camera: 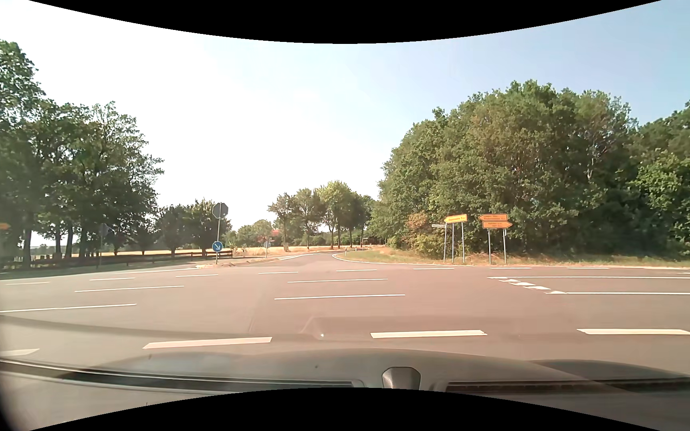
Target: Follow the waypoints while adhering to traffic rules and regulations
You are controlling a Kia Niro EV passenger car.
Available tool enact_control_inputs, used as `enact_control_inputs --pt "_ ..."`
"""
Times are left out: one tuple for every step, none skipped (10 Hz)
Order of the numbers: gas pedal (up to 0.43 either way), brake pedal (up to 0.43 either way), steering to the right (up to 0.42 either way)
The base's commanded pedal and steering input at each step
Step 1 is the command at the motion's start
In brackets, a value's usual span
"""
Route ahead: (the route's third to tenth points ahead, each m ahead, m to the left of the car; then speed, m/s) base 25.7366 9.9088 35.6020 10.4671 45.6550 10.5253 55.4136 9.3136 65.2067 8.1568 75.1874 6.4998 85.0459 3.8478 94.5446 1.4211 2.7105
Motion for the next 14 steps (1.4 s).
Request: enact_control_inputs --pt "0.701 0.006 -0.028" --pt "0.701 0.006 -0.030" --pt "0.701 0.006 -0.035" --pt "0.701 0.006 -0.045" --pt "0.701 0.006 -0.055" --pt "0.701 0.006 -0.065" --pt "0.701 0.006 -0.074" --pt "0.701 0.006 -0.079" --pt "0.701 0.006 -0.080" --pt "0.701 0.006 -0.080" --pt "0.701 0.006 -0.079" --pt "0.701 0.006 -0.077" --pt "0.681 0.006 -0.075" --pt "0.669 0.006 -0.072"
